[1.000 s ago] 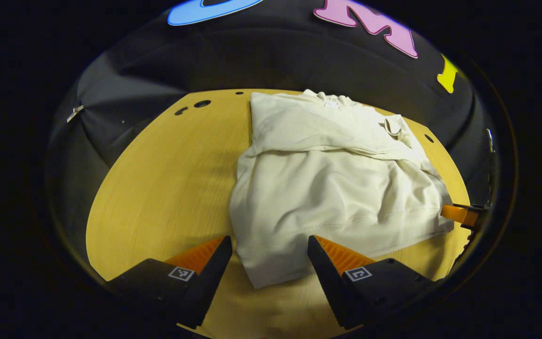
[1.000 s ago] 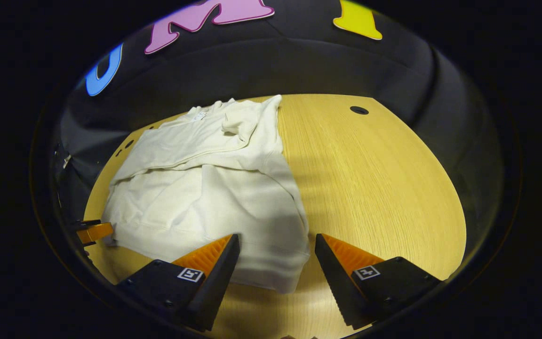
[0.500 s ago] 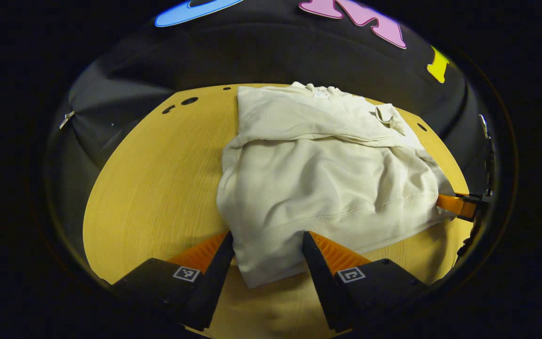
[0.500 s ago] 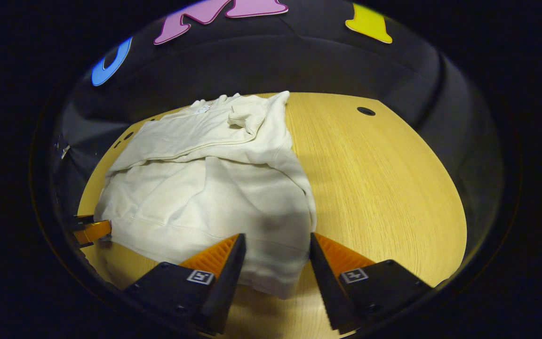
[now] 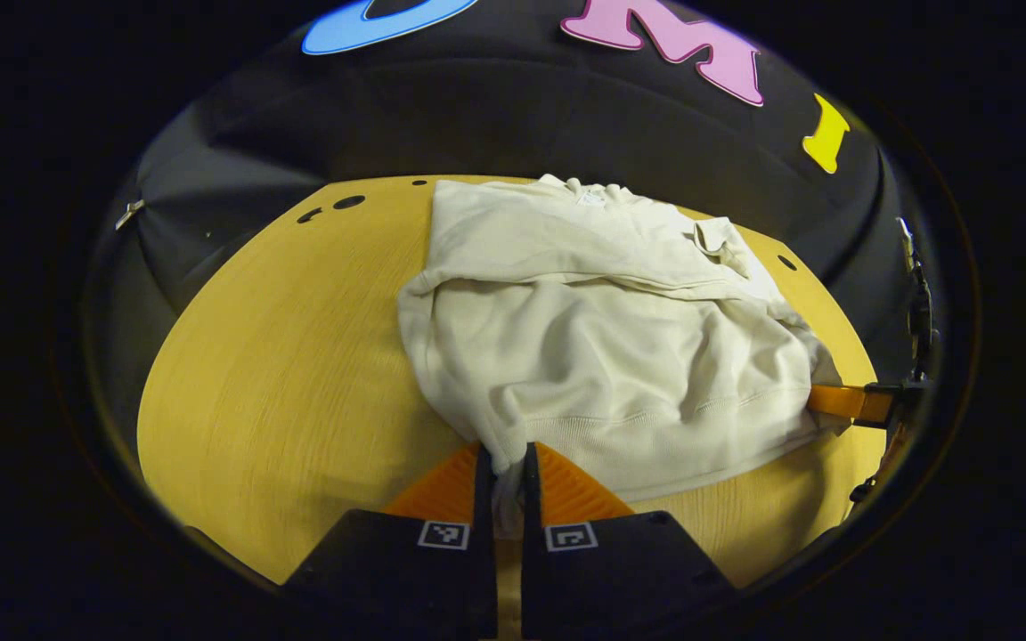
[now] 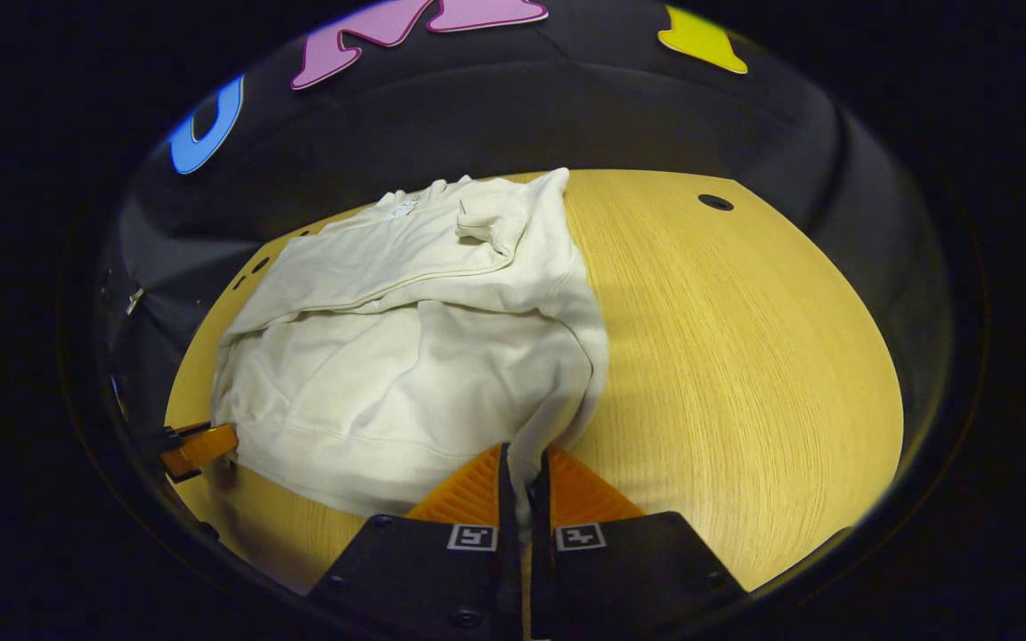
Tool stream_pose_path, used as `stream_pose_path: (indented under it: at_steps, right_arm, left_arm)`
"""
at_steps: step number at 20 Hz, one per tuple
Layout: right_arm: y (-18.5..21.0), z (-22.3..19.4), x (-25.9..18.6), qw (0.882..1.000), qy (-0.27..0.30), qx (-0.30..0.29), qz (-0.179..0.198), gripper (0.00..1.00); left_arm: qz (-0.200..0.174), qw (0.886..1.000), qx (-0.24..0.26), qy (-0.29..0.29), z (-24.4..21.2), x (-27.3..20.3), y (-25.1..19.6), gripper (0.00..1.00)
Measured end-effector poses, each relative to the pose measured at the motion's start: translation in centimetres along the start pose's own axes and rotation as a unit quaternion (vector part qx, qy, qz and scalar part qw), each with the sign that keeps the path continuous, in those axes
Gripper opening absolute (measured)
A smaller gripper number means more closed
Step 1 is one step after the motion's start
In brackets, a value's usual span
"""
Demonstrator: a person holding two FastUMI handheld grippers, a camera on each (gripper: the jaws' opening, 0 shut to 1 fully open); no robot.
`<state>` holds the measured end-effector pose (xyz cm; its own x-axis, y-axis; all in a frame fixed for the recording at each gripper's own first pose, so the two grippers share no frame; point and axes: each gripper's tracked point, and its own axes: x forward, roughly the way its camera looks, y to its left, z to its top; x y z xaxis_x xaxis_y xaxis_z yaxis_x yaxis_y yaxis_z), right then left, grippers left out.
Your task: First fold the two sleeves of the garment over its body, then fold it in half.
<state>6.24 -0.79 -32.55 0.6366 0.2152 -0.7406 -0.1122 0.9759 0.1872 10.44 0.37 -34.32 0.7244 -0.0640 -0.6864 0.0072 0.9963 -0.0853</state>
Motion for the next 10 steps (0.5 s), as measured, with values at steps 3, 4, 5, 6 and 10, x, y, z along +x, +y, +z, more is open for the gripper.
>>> stream_pose_path:
  at_steps: [3, 4, 5, 6, 10]
  right_arm:
    - [0.0, 0.0, 0.2, 1.0, 0.002, -0.004, 0.01, 0.05]
    - [-0.1, 0.1, 0.2, 1.0, 0.003, -0.003, 0.008, 0.06]
    - [-0.1, 0.2, 0.1, 1.0, 0.004, -0.008, 0.006, 0.05]
    - [-0.1, 0.4, -0.1, 1.0, 0.001, -0.015, 0.006, 0.06]
    - [1.2, 2.5, -1.2, 0.998, -0.023, -0.045, 0.023, 0.05]
  left_arm:
    - [0.002, 1.0, 0.006, -0.004, 0.3, 0.1, 0.1, 0.1]
    - [0.004, 1.0, 0.011, -0.005, 0.4, -0.1, 0.0, 0.08]
    - [0.006, 1.0, 0.014, -0.004, 0.5, -0.1, 0.1, 0.08]
    - [0.005, 1.0, 0.013, -0.007, 0.8, -0.3, 0.0, 0.08]
    - [-0.013, 0.999, -0.024, -0.023, 2.9, -1.7, -0.4, 0.08]
